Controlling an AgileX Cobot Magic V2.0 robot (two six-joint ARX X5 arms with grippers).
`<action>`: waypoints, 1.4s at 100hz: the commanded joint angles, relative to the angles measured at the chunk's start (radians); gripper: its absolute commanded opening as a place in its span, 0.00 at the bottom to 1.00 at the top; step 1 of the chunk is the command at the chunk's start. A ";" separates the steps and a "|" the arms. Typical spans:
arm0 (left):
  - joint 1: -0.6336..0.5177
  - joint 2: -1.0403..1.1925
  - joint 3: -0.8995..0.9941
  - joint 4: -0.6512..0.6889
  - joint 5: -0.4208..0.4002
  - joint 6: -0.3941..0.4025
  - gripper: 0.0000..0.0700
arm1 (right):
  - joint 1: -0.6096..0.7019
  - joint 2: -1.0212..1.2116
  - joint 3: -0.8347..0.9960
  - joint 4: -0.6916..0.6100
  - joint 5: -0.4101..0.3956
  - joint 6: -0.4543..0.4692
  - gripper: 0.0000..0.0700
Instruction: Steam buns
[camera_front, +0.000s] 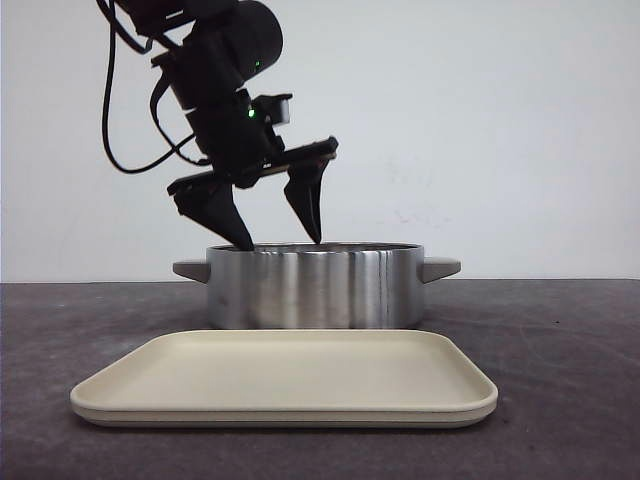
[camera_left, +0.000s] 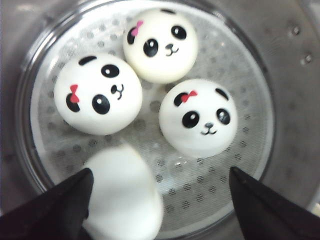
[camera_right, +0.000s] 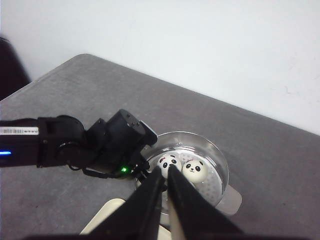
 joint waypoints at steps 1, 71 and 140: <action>-0.006 0.016 0.062 -0.028 0.002 -0.002 0.75 | 0.011 0.008 0.018 0.009 0.007 -0.013 0.02; -0.008 -0.623 0.116 -0.248 -0.188 0.017 0.48 | -0.045 -0.084 -0.596 0.454 -0.056 -0.030 0.02; -0.007 -1.473 -0.520 -0.269 -0.365 -0.048 0.00 | -0.027 -0.229 -1.065 1.059 -0.239 0.023 0.02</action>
